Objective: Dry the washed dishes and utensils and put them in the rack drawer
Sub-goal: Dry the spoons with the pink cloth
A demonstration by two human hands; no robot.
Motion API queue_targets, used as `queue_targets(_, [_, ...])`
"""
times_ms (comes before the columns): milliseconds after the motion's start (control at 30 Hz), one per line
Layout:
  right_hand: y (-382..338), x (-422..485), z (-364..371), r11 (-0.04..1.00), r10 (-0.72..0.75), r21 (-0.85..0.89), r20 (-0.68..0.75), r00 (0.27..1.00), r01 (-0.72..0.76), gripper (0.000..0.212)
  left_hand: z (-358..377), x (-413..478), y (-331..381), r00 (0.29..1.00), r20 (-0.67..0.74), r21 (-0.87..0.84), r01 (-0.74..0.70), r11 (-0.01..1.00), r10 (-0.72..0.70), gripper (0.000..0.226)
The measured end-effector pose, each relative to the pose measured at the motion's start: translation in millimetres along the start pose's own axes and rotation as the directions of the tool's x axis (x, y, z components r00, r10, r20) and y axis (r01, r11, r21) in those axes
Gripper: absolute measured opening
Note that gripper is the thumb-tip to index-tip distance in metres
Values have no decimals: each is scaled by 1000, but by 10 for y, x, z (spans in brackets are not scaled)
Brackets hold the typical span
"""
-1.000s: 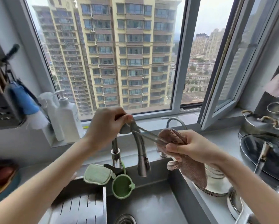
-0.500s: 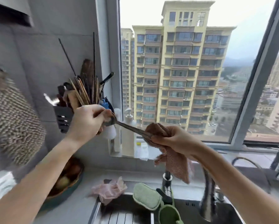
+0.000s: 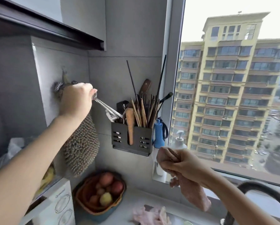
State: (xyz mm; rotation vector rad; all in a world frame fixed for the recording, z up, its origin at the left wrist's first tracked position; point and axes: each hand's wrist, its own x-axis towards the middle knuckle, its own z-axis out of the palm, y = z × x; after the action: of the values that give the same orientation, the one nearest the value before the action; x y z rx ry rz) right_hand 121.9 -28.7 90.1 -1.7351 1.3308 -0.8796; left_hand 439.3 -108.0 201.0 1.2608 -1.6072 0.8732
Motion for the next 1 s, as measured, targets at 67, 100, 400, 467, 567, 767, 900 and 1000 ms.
queue_targets(67, [14,71,31,1000,13,-5,-12,1000,-13,22,138,80,19,996,73,22,-53,998,51,24])
queue_targets(100, [25,100,44,1000,13,-8,-18,1000,-13,21,213,123,40,991,109,28,-77,997,74,23])
queue_targets(400, [184,214,70,997,76,6,-29,997,-76,22,971,378,139,828,560,-27,-19,999,31,19])
queue_targets(467, [210,205,86,996,88,9,-33,996,-88,23,1048,371,174,763,646,-36,47,998,-13,15])
queue_targets(567, [246,186,116,998,68,7,-44,997,-68,35,1127,328,197,710,700,-38,145,989,-77,12])
queue_targets(767, [351,92,123,998,57,-8,-78,995,-58,33,1081,278,138,709,673,-85,357,930,-211,41])
queue_targets(900, [291,-95,51,997,40,64,-151,988,-30,21,839,186,224,819,483,-145,422,895,-308,40])
queue_targets(1000, [239,-337,-79,998,31,51,-247,968,-19,26,497,33,615,901,368,-274,342,899,-231,28])
